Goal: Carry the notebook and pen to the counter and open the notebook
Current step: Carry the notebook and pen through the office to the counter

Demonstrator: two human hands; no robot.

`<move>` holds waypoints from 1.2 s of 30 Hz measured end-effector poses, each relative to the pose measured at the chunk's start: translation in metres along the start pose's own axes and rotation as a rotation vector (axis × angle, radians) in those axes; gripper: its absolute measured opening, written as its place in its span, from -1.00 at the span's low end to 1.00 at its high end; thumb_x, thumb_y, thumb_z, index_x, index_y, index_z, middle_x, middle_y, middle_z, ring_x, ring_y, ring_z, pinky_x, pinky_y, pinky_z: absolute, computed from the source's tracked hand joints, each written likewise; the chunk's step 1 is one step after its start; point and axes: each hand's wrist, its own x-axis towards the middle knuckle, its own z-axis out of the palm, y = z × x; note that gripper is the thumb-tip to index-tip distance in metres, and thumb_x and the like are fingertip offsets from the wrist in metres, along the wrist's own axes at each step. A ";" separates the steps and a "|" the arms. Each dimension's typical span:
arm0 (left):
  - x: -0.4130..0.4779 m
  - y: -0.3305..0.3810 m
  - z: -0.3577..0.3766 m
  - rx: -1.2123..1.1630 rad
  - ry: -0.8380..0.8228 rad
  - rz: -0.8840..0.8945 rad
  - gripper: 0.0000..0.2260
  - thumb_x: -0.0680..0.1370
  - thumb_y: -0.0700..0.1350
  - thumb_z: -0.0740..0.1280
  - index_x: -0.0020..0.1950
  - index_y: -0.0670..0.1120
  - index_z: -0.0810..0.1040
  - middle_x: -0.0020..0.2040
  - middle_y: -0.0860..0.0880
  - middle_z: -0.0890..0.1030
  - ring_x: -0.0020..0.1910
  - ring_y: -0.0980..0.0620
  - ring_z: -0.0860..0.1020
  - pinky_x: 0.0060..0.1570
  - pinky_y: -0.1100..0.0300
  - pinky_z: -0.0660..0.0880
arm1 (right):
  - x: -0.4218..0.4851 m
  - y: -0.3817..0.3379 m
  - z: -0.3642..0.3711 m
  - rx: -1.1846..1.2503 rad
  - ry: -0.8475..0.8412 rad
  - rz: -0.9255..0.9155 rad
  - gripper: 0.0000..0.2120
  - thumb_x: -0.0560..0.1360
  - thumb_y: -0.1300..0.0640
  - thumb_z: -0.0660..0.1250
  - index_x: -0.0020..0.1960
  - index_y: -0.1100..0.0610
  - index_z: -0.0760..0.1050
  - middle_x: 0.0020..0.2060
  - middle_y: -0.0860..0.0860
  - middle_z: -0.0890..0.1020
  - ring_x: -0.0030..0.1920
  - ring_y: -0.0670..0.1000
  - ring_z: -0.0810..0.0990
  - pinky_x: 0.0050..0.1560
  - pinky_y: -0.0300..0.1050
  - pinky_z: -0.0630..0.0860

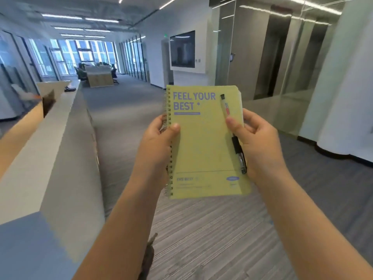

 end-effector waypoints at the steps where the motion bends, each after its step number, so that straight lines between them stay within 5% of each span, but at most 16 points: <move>1: 0.020 -0.002 -0.001 0.009 0.022 0.007 -0.76 0.58 -0.17 0.21 0.22 -0.05 0.51 0.02 -0.09 0.69 -0.10 -0.05 0.67 -0.24 0.08 0.64 | 0.022 0.007 0.007 0.009 -0.025 0.005 -0.65 0.49 0.14 0.37 0.27 0.13 0.51 -0.04 0.05 0.74 -0.08 0.01 0.73 -0.14 -0.06 0.66; 5: 0.096 -0.016 -0.011 0.039 0.152 0.025 -0.79 0.58 -0.17 0.21 0.18 -0.05 0.53 -0.01 -0.06 0.70 -0.16 -0.01 0.68 -0.27 0.08 0.63 | 0.106 0.048 0.041 0.051 -0.133 0.048 -0.65 0.49 0.14 0.37 0.27 0.10 0.52 -0.06 0.04 0.74 -0.06 0.05 0.73 -0.05 0.05 0.65; 11: 0.210 -0.052 -0.034 0.089 0.383 0.047 -0.81 0.58 -0.19 0.21 0.13 -0.06 0.55 -0.02 -0.07 0.71 -0.09 -0.05 0.68 -0.10 -0.02 0.62 | 0.231 0.124 0.103 0.119 -0.343 0.096 -0.67 0.50 0.19 0.36 0.25 0.12 0.54 -0.08 0.04 0.75 -0.09 0.04 0.73 -0.15 -0.08 0.67; 19: 0.335 -0.068 -0.076 0.101 0.762 0.131 -0.80 0.58 -0.22 0.18 0.06 -0.03 0.57 -0.20 0.03 0.71 -0.32 0.09 0.65 -0.37 0.18 0.59 | 0.374 0.197 0.223 0.188 -0.719 0.168 -0.66 0.49 0.13 0.38 0.26 0.07 0.54 -0.10 -0.01 0.75 -0.14 -0.08 0.72 -0.20 -0.22 0.63; 26: 0.371 -0.069 -0.167 0.163 1.115 0.201 -0.79 0.57 -0.22 0.20 0.08 -0.04 0.58 -0.08 -0.04 0.70 -0.19 0.02 0.64 -0.25 0.11 0.60 | 0.392 0.250 0.366 0.273 -1.078 0.280 -0.68 0.48 0.12 0.39 0.23 0.03 0.55 -0.14 0.00 0.76 -0.13 -0.04 0.73 -0.11 -0.11 0.64; 30: 0.376 -0.076 -0.223 0.180 1.239 0.212 -0.79 0.57 -0.21 0.20 0.12 -0.05 0.56 -0.05 -0.04 0.71 -0.18 0.03 0.66 -0.25 0.13 0.61 | 0.382 0.271 0.432 0.288 -1.211 0.303 -0.68 0.49 0.11 0.37 0.24 0.04 0.54 -0.13 0.01 0.75 -0.17 -0.06 0.73 -0.22 -0.24 0.64; 36: 0.384 -0.070 -0.316 0.218 1.481 0.209 -0.78 0.56 -0.24 0.21 0.04 0.00 0.60 -0.16 0.02 0.71 -0.29 0.09 0.66 -0.28 0.14 0.60 | 0.355 0.303 0.552 0.288 -1.436 0.378 -0.82 0.51 0.16 0.36 0.10 0.02 0.57 -0.39 -0.11 0.70 -0.44 -0.19 0.65 -0.50 -0.38 0.47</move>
